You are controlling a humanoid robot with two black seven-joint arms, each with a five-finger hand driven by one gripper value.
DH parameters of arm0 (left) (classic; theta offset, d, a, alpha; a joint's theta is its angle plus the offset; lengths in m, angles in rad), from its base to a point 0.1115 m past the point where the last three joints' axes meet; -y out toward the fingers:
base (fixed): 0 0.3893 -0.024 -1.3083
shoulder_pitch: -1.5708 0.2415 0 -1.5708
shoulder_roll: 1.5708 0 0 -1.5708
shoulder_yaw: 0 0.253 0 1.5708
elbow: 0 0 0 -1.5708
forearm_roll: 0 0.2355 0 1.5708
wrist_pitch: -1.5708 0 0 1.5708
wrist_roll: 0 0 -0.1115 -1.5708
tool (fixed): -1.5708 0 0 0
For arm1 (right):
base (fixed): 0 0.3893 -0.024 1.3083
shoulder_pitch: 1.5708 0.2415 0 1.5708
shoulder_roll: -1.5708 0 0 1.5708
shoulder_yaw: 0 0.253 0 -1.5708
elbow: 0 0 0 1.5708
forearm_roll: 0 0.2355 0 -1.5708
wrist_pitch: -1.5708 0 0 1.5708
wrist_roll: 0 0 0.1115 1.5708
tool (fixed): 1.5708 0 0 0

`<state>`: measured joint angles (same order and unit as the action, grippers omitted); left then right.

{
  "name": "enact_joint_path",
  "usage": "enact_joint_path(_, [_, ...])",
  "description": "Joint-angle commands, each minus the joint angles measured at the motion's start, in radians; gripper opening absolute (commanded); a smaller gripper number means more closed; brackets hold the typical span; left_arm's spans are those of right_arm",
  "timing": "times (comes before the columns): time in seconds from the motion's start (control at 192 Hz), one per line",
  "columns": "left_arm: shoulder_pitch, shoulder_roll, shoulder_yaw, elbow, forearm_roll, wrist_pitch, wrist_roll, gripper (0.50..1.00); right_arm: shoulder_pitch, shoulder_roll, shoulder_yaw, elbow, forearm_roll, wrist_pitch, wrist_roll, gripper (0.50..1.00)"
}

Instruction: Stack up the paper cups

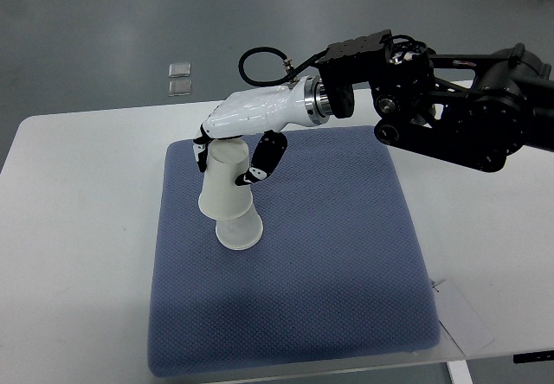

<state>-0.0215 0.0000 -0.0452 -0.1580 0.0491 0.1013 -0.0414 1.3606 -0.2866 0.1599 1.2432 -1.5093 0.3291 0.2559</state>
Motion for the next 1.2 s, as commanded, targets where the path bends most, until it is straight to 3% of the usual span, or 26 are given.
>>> enact_joint_path(0.0, [0.0, 0.0, 0.001, 0.0, 0.0, 0.0, 0.0, 1.0, -0.008, -0.002, 0.001, -0.008, 0.004, 0.002, -0.001, 0.84])
enact_joint_path(0.104, [0.0, 0.0, 0.001, 0.0, 0.0, 0.0, 0.0, 1.0, -0.012, -0.002, 0.001, -0.01, 0.008, 0.002, -0.001, 0.864])
enact_joint_path(0.156, [0.0, 0.0, 0.001, 0.0, 0.0, 0.0, 0.0, 1.0, -0.012, -0.003, 0.003, -0.01, 0.009, 0.002, -0.001, 0.901])
enact_joint_path(0.453, [0.0, 0.0, 0.001, 0.0, 0.0, 0.0, 0.0, 1.0, -0.034, -0.045, 0.035, -0.021, 0.032, -0.012, -0.001, 0.905])
enact_joint_path(0.599, [0.0, 0.0, 0.001, 0.0, 0.0, 0.0, 0.0, 1.0, -0.095, -0.075, 0.119, -0.11, 0.143, -0.039, -0.012, 0.905])
enact_joint_path(0.719, [0.0, 0.0, -0.001, 0.0, 0.0, 0.0, 0.0, 1.0, -0.179, -0.082, 0.227, -0.222, 0.31, -0.076, -0.089, 0.905])
enact_joint_path(0.818, [0.0, 0.0, 0.001, 0.0, 0.0, 0.0, 0.0, 1.0, -0.265, -0.066, 0.322, -0.314, 0.457, -0.148, -0.142, 0.905])
enact_joint_path(0.943, [0.0, 0.0, -0.001, 0.0, 0.0, 0.0, 0.0, 1.0, -0.38, -0.028, 0.444, -0.416, 0.647, -0.303, -0.208, 0.905])
enact_joint_path(1.193, [0.0, 0.0, -0.001, 0.0, 0.0, 0.0, 0.0, 1.0, -0.587, 0.109, 0.768, -0.465, 0.844, -0.504, -0.288, 0.907])
